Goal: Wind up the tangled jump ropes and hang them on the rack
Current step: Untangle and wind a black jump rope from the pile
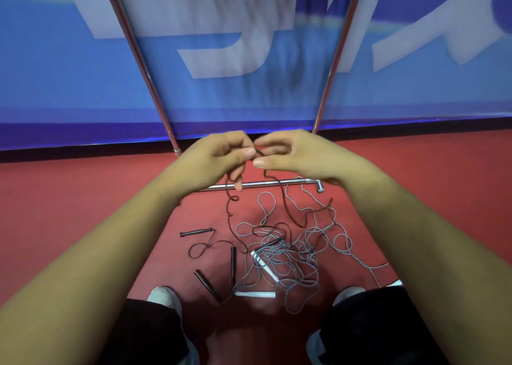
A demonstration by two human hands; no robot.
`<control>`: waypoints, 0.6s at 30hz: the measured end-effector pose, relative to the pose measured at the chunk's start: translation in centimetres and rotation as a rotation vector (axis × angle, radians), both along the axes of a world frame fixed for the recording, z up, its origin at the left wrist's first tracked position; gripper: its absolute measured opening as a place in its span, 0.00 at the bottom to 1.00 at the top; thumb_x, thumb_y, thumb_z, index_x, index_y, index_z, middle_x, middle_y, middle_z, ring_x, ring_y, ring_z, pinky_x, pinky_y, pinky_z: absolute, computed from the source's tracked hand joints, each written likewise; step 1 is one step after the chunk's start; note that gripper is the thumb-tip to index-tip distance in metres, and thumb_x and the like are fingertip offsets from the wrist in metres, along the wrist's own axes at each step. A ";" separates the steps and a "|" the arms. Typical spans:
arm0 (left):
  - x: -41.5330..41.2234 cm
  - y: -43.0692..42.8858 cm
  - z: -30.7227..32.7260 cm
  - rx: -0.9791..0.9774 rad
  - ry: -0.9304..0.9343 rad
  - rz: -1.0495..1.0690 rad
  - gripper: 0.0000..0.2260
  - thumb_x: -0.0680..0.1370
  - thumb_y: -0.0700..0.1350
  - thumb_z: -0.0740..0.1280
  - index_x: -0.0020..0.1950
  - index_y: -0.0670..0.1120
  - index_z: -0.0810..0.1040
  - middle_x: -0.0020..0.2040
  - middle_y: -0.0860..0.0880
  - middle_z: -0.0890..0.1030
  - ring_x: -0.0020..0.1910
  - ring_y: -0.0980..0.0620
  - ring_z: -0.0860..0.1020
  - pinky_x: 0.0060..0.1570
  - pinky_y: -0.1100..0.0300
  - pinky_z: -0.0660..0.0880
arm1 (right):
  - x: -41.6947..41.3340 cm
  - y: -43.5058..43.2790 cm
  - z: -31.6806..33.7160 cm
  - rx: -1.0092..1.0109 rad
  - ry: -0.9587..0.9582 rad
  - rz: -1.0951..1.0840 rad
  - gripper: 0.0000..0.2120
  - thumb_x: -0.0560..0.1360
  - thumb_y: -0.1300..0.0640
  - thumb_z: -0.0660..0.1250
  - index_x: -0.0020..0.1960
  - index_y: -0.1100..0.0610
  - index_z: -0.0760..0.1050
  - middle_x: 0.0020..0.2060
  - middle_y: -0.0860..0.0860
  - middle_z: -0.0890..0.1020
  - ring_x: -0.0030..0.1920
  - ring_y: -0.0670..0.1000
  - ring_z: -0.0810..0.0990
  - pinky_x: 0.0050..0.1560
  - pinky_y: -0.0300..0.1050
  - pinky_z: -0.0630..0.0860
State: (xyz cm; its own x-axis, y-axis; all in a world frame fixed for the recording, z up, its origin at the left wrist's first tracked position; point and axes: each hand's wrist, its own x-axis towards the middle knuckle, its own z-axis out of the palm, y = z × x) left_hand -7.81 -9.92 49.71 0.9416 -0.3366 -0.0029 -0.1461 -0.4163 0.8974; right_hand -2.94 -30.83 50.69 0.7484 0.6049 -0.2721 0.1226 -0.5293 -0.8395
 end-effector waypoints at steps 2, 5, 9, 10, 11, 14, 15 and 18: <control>0.1 -0.2 0.0 -0.016 -0.038 0.065 0.06 0.83 0.42 0.64 0.46 0.43 0.74 0.28 0.46 0.74 0.29 0.47 0.79 0.37 0.59 0.73 | -0.6 0.8 0.2 0.062 -0.031 0.044 0.09 0.79 0.55 0.69 0.52 0.61 0.82 0.37 0.55 0.86 0.41 0.47 0.83 0.48 0.46 0.79; 0.7 1.2 -1.4 0.062 -0.007 0.051 0.08 0.80 0.43 0.70 0.46 0.41 0.74 0.33 0.39 0.77 0.33 0.51 0.78 0.39 0.61 0.73 | -0.2 0.4 1.0 0.255 -0.114 -0.091 0.09 0.81 0.59 0.65 0.45 0.62 0.81 0.24 0.54 0.75 0.24 0.44 0.72 0.30 0.35 0.68; 1.5 5.6 -7.0 0.571 0.275 -0.064 0.11 0.82 0.49 0.66 0.43 0.46 0.80 0.36 0.54 0.82 0.35 0.59 0.77 0.44 0.58 0.71 | 1.1 -1.3 2.5 0.794 0.040 -0.367 0.10 0.81 0.63 0.61 0.42 0.62 0.77 0.23 0.48 0.67 0.26 0.50 0.69 0.35 0.43 0.72; 1.5 6.7 -8.2 0.632 0.325 -0.061 0.12 0.83 0.50 0.64 0.43 0.47 0.80 0.37 0.54 0.82 0.37 0.57 0.78 0.45 0.56 0.73 | 1.4 -1.8 2.5 0.768 -0.005 -0.409 0.11 0.82 0.62 0.61 0.42 0.62 0.77 0.23 0.48 0.68 0.27 0.50 0.69 0.35 0.43 0.73; 1.4 7.5 -8.9 0.642 0.346 -0.044 0.12 0.83 0.51 0.63 0.44 0.47 0.80 0.37 0.54 0.83 0.39 0.52 0.80 0.46 0.53 0.76 | 1.7 -2.1 2.1 0.691 -0.058 -0.450 0.12 0.82 0.61 0.61 0.43 0.61 0.77 0.24 0.49 0.70 0.27 0.51 0.71 0.35 0.42 0.73; 1.7 7.3 -7.9 0.425 0.272 0.116 0.10 0.85 0.47 0.61 0.44 0.45 0.70 0.32 0.48 0.79 0.31 0.50 0.81 0.39 0.57 0.78 | 2.8 -3.4 0.1 0.162 -0.211 -0.465 0.12 0.81 0.56 0.64 0.43 0.59 0.81 0.29 0.54 0.79 0.33 0.53 0.76 0.41 0.50 0.76; 1.8 6.5 -6.7 0.346 0.222 0.156 0.10 0.85 0.46 0.60 0.45 0.45 0.69 0.31 0.49 0.76 0.28 0.52 0.79 0.35 0.61 0.75 | 3.1 -4.0 -0.5 -0.063 -0.225 -0.408 0.10 0.79 0.54 0.67 0.44 0.60 0.81 0.35 0.56 0.82 0.37 0.53 0.78 0.44 0.52 0.76; 1.5 3.3 -3.3 0.153 0.127 0.109 0.09 0.85 0.45 0.59 0.45 0.45 0.70 0.28 0.52 0.71 0.27 0.49 0.73 0.32 0.61 0.70 | 2.5 -3.8 -0.7 -0.498 -0.234 -0.177 0.29 0.71 0.53 0.78 0.67 0.60 0.74 0.58 0.56 0.80 0.56 0.54 0.79 0.57 0.47 0.73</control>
State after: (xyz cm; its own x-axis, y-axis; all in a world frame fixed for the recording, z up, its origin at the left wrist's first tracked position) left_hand -6.34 -6.58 46.42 0.9611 -0.2198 -0.1672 0.0175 -0.5557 0.8312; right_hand -0.43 -34.64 49.98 0.9010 0.3064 -0.3072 0.1487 -0.8832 -0.4447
